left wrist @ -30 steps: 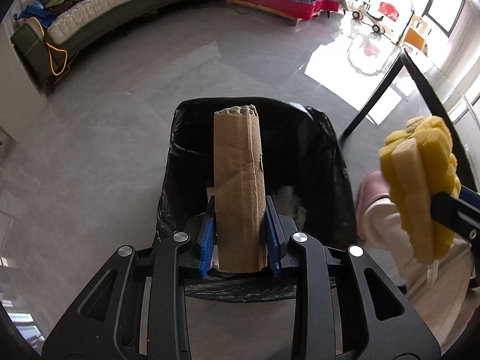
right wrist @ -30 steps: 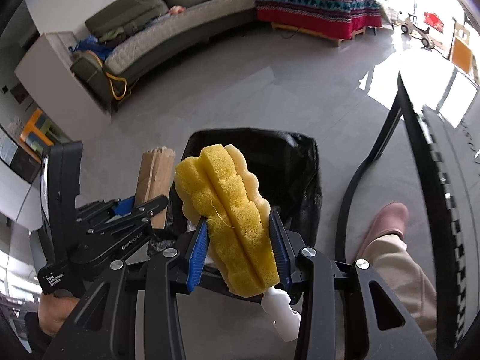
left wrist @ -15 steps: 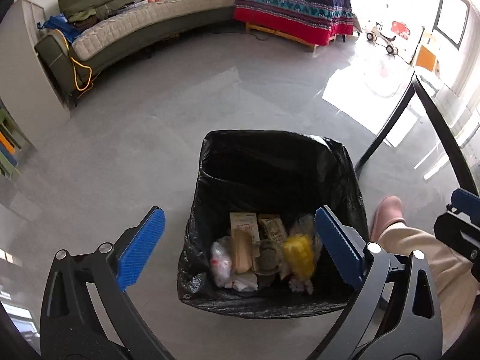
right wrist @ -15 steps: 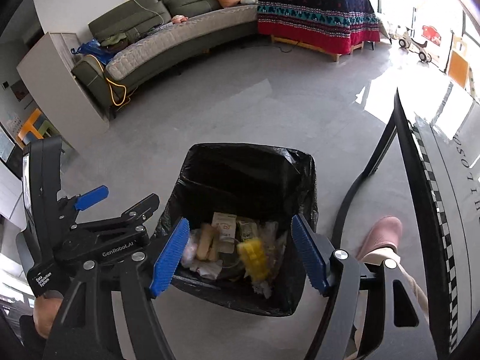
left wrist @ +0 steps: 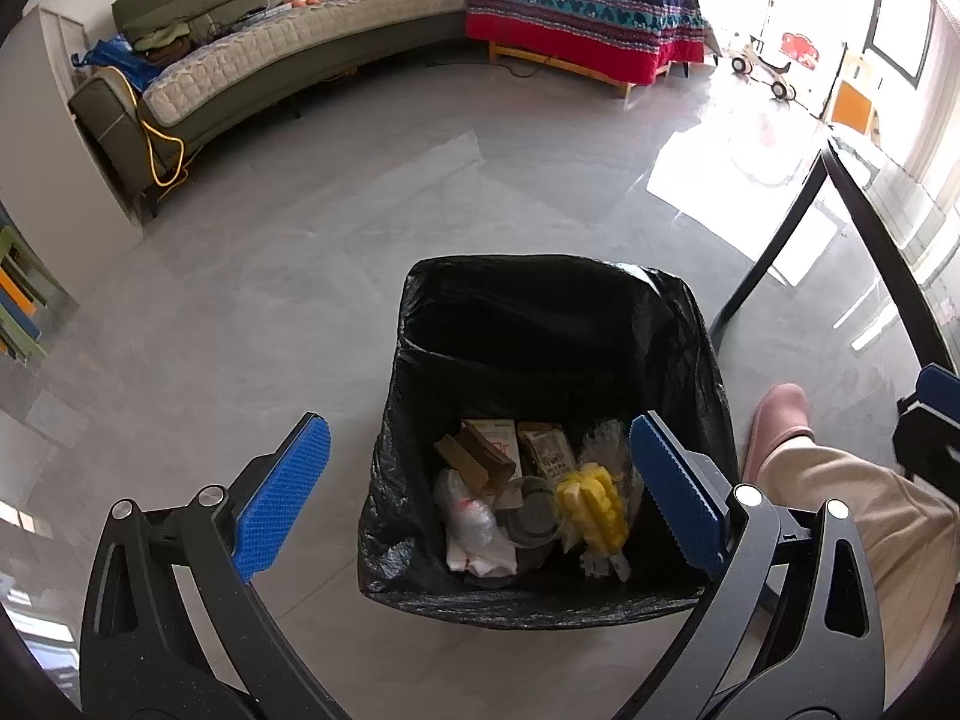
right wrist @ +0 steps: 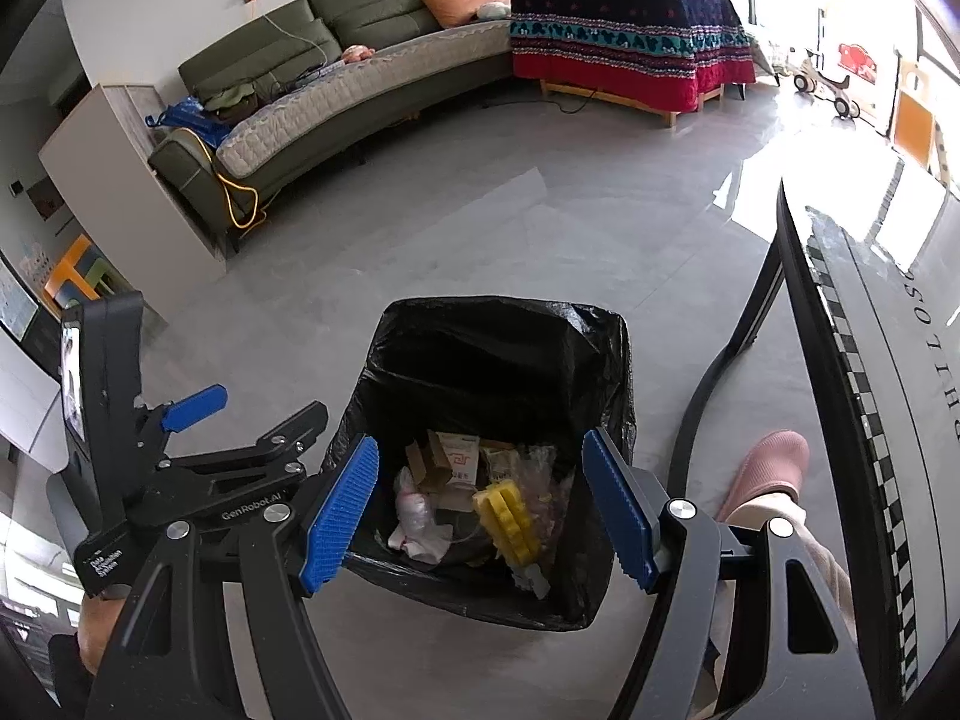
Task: Collect trash
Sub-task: 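Move both open tools away from the bin back toward the mat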
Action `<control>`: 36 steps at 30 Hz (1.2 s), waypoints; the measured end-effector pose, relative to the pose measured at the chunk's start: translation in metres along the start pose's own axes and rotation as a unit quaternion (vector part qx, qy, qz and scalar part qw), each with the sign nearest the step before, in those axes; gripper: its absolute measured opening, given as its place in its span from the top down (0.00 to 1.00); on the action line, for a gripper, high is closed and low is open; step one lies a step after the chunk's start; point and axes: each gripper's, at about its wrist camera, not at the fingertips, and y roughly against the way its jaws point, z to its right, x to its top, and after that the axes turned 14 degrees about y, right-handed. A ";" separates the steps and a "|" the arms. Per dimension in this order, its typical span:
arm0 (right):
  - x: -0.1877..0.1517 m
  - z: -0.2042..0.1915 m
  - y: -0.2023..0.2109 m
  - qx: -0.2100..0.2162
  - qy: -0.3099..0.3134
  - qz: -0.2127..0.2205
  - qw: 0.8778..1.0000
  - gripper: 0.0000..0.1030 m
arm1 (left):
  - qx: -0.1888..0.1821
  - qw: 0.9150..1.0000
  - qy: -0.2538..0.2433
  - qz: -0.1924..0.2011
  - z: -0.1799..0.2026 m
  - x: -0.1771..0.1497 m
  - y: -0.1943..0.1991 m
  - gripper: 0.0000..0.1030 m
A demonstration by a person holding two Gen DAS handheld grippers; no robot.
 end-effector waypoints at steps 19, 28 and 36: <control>0.001 0.038 0.052 -0.010 -0.025 0.047 0.999 0.29 | -0.040 0.998 -0.045 0.014 0.058 0.002 0.028 0.06; -0.013 0.080 0.083 -0.041 -0.053 0.066 0.996 0.29 | -0.076 0.994 -0.083 0.015 0.114 0.001 0.039 0.06; -0.039 0.129 0.112 -0.085 -0.096 0.080 0.989 0.24 | -0.124 0.983 -0.133 0.001 0.181 -0.010 0.049 0.06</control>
